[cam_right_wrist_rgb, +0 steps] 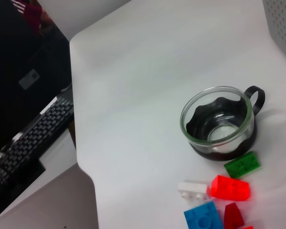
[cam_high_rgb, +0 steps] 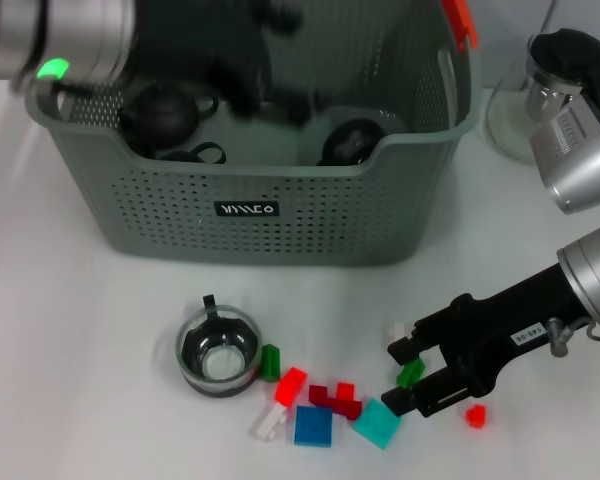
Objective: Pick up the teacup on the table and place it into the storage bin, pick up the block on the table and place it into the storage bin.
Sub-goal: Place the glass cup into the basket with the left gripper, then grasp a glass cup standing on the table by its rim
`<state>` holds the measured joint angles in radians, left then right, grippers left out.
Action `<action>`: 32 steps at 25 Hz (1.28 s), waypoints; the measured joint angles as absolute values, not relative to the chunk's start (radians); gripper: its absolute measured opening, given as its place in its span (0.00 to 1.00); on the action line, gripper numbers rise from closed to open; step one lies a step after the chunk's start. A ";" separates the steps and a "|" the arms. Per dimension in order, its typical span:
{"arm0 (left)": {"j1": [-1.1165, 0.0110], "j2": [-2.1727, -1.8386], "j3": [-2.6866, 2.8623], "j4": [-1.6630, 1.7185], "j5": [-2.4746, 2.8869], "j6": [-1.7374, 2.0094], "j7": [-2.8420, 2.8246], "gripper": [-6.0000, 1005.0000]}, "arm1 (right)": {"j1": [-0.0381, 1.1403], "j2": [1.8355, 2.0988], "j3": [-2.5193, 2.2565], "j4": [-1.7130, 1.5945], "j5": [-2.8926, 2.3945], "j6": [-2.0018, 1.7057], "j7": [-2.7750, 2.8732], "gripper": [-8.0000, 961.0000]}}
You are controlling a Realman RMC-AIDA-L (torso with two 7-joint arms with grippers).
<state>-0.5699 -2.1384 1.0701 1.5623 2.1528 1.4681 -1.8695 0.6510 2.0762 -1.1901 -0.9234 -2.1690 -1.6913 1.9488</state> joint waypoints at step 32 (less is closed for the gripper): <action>-0.330 -2.178 1.313 1.482 2.452 1.655 -1.578 0.83 | 0.664 2.081 -1.152 -0.885 -2.169 -1.649 1.976 0.76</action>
